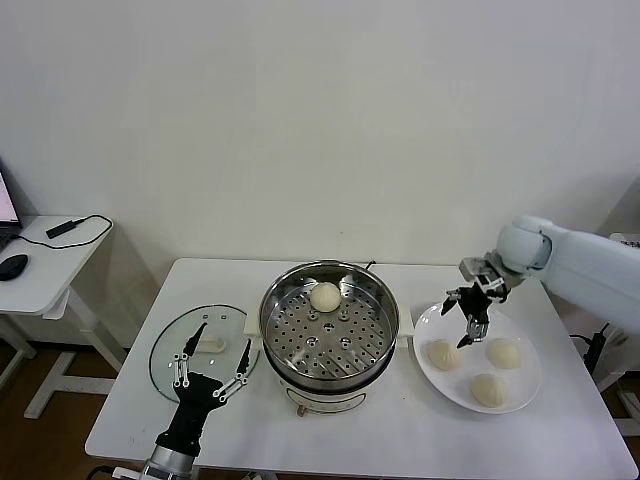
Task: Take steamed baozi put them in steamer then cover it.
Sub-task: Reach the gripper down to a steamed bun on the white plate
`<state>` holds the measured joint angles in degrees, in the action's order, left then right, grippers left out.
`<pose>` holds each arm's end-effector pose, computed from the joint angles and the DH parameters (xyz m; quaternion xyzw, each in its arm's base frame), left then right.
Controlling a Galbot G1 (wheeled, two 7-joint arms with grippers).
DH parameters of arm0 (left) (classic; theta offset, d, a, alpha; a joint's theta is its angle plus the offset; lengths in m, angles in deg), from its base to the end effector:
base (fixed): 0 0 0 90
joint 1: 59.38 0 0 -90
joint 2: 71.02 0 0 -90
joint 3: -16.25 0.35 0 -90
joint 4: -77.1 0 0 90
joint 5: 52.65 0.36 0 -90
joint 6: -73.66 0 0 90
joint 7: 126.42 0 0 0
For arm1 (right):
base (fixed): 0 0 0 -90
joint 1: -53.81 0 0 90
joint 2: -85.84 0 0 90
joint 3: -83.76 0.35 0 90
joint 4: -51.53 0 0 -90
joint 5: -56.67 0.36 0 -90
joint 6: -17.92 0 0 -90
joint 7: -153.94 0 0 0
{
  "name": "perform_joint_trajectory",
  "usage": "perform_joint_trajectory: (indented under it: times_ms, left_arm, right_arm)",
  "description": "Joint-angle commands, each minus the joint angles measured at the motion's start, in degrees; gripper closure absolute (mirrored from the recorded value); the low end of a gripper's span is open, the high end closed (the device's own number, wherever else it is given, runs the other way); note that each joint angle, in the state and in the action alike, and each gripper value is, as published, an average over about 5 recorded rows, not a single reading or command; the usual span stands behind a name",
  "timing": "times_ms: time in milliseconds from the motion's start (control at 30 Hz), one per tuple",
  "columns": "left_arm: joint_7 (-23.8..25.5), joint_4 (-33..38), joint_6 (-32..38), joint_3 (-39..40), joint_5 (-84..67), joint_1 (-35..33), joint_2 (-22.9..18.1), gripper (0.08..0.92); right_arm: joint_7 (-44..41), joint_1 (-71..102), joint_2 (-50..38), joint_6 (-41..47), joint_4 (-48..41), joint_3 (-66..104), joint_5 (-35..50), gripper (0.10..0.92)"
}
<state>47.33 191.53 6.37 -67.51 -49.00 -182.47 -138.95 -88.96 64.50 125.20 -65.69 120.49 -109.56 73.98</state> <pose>0.1639 0.0425 -0.3452 0.1196 0.9762 0.1353 0.1205 0.5327 -0.1632 -0.1793 0.5700 -0.5291 0.4777 0.4086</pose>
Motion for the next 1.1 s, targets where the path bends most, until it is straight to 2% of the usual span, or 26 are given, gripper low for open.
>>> perform_joint_trajectory:
  times_ms: [33,633,900,1100]
  left_arm:
    - [0.0,-0.2,0.2,0.0,0.1,0.0,0.0,0.177]
    - [-0.2,-1.2,0.5,-0.3,0.4,0.2,-0.2,0.177]
    - [-0.5,-1.3,0.4,-0.7,0.3,0.5,-0.3,0.177]
    - [-0.5,-1.1,0.3,-0.6,0.3,0.7,-0.2,0.177]
  right_arm:
    - [2.2,6.6,-0.2,1.9,-1.6,2.2,-0.5,0.203]
    - [4.7,9.7,2.6,1.3,-5.0,4.8,-2.4,0.205]
    - [4.8,8.6,1.6,1.3,-3.4,4.5,-2.2,0.317]
    - [2.6,0.8,-0.3,1.1,-0.3,1.6,-1.3,0.346]
